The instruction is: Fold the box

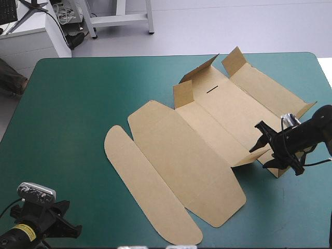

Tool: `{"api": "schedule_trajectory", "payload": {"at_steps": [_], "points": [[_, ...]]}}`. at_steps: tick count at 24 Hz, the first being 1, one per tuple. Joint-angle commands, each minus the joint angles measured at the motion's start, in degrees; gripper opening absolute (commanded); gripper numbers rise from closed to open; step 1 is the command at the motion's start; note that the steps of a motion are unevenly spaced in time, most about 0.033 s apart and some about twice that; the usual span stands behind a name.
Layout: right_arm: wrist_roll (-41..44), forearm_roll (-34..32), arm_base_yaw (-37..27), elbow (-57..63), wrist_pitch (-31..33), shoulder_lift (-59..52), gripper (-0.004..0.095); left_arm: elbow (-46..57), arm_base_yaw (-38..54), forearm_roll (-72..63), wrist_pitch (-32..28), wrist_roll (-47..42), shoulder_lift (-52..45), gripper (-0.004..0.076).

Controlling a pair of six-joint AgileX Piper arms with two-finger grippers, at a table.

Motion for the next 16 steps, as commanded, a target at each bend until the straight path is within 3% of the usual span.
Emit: {"api": "schedule_trajectory", "payload": {"at_steps": [1, 6, 10, 12, 13, 16], "points": [[-0.3, 2.2, -0.1, -1.3, 0.5, 0.2, 0.0539, -1.4, -0.2, -0.2, -3.1, -0.5, 0.6, -0.0010], [-0.3, 2.7, 1.2, -1.3, -0.1, 1.4, 0.0539, -1.4, -0.2, -0.2, -3.1, -0.5, 0.6, -0.0010], [-0.3, 3.6, 3.5, -1.3, -4.5, 1.4, 0.0483, -1.4, -0.2, 0.0, -3.1, -0.5, 0.6, -0.0010], [-0.4, 3.6, 3.8, -1.3, -4.6, 1.5, 0.0340, -1.4, -0.2, 0.0, -3.1, -0.5, 0.6, -0.0010], [-0.9, 3.5, 3.8, -1.3, -3.9, 1.7, 0.0205, -1.4, -0.2, 0.0, -3.1, -0.5, 0.6, -0.0010], [-1.9, 2.7, 3.9, -1.3, -3.4, 1.9, 0.0033, -1.4, -0.2, 0.0, -3.1, -0.5, 0.6, -0.0010]]}}
